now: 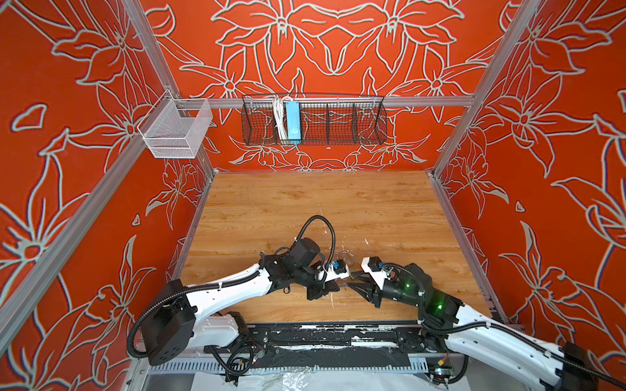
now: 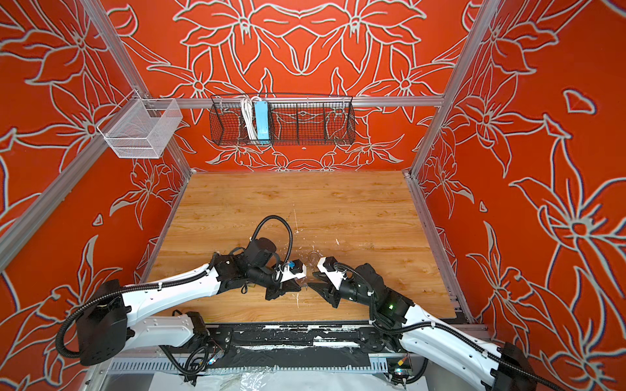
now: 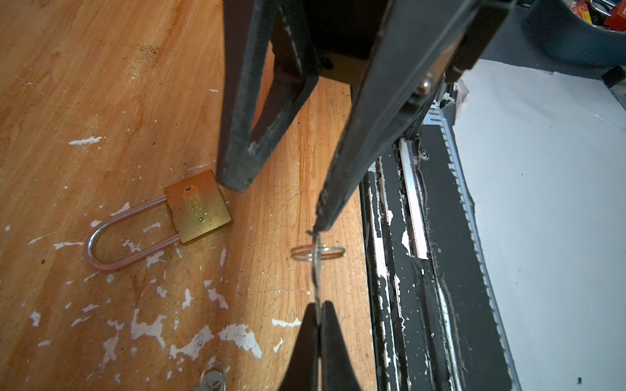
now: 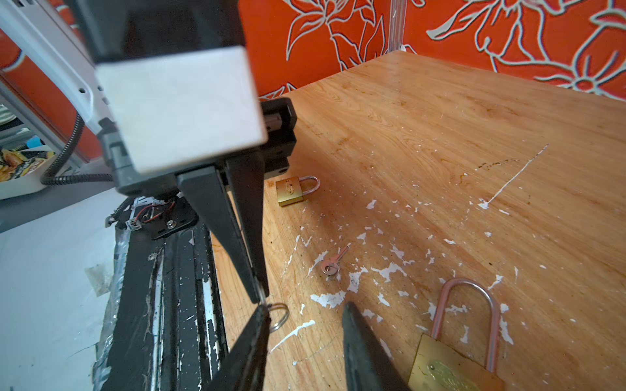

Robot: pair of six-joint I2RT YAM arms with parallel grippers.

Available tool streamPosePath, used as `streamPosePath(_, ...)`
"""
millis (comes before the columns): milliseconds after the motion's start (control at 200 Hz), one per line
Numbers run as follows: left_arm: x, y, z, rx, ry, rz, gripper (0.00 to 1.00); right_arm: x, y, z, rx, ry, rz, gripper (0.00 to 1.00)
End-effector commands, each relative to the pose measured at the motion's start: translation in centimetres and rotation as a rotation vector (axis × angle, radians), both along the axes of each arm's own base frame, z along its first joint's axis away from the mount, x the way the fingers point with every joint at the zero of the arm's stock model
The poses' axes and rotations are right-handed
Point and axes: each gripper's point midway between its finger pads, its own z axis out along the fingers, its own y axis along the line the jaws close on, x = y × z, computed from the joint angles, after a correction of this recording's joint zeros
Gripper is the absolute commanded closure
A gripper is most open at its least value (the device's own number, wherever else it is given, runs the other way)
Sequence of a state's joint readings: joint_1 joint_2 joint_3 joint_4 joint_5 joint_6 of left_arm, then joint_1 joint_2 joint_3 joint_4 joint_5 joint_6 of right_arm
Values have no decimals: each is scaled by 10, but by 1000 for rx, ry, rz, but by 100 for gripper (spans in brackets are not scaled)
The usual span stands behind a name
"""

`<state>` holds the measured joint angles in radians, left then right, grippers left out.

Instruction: Unlock with the key

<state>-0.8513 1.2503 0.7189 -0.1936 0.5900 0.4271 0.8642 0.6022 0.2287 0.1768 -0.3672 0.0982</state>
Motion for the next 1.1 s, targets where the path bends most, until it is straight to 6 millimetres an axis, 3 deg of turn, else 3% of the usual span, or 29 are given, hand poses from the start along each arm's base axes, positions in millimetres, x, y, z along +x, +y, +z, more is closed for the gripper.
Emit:
streamPosePath(0, -4, -6, 9, -39, -20, -46, 100, -5, 7, 21, 67, -20, 48, 62)
streamPosePath(566, -5, -6, 11, -62, -38, -52, 100, -8, 13, 19, 67, 15, 93, 64)
streamPosePath(801, -5, -6, 11, -61, -42, -51, 100, -9, 22, 11, 31, 58, 130, 77)
streamPosePath(1091, -3, -5, 8, -46, -38, -45, 100, -5, 12, 15, 43, 26, 76, 87)
